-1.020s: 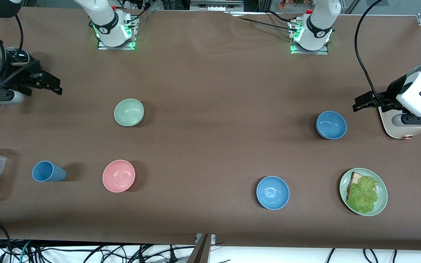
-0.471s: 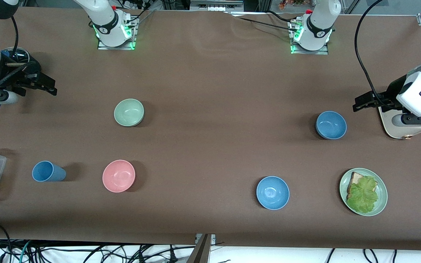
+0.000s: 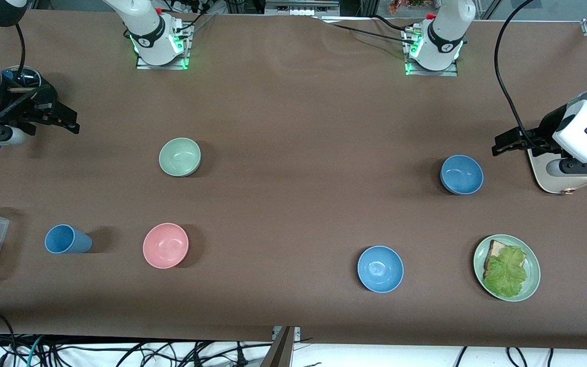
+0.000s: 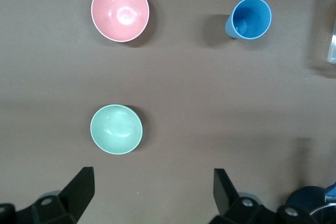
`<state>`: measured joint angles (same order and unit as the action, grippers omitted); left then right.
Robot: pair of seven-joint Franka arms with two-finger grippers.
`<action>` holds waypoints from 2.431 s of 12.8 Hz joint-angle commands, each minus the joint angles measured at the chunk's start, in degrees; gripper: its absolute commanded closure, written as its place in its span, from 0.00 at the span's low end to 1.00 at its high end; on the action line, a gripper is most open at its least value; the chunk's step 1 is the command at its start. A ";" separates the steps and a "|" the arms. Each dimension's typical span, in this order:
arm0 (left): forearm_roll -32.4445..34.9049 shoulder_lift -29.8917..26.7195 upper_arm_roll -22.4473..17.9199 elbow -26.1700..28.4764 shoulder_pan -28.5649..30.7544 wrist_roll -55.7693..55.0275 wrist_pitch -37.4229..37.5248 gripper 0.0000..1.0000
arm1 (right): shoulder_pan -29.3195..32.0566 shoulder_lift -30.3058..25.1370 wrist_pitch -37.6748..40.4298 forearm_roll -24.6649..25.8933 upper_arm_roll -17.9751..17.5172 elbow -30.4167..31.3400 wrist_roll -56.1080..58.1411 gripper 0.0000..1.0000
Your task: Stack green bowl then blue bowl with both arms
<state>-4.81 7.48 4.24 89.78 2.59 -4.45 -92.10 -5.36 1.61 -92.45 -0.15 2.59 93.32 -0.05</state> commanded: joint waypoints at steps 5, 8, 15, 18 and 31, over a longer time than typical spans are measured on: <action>1.21 1.05 0.16 -2.06 -0.13 -0.91 1.40 0.00 | 0.44 -0.90 -0.98 0.50 -0.39 1.43 0.67 0.00; 1.21 1.05 0.16 -2.06 -0.12 -0.91 1.40 0.00 | 0.44 -0.90 -0.89 0.50 -0.39 1.43 0.67 0.00; 1.21 1.05 0.16 -2.06 -0.12 -0.91 1.40 0.00 | 0.44 -0.90 -1.24 0.50 -0.39 2.04 0.67 0.00; 1.21 1.05 0.16 -2.06 -0.12 -0.91 1.40 0.00 | 0.44 -0.90 -1.77 0.42 -0.39 2.57 0.67 0.00; 1.21 4.03 -0.37 -2.06 0.58 -0.82 1.22 0.00 | -0.70 0.59 -40.04 -4.16 -6.28 39.09 -2.58 0.00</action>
<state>-4.81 9.68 3.85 89.70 2.96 -4.45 -92.03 -5.98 3.71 -125.28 -3.69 -3.11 125.08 -1.67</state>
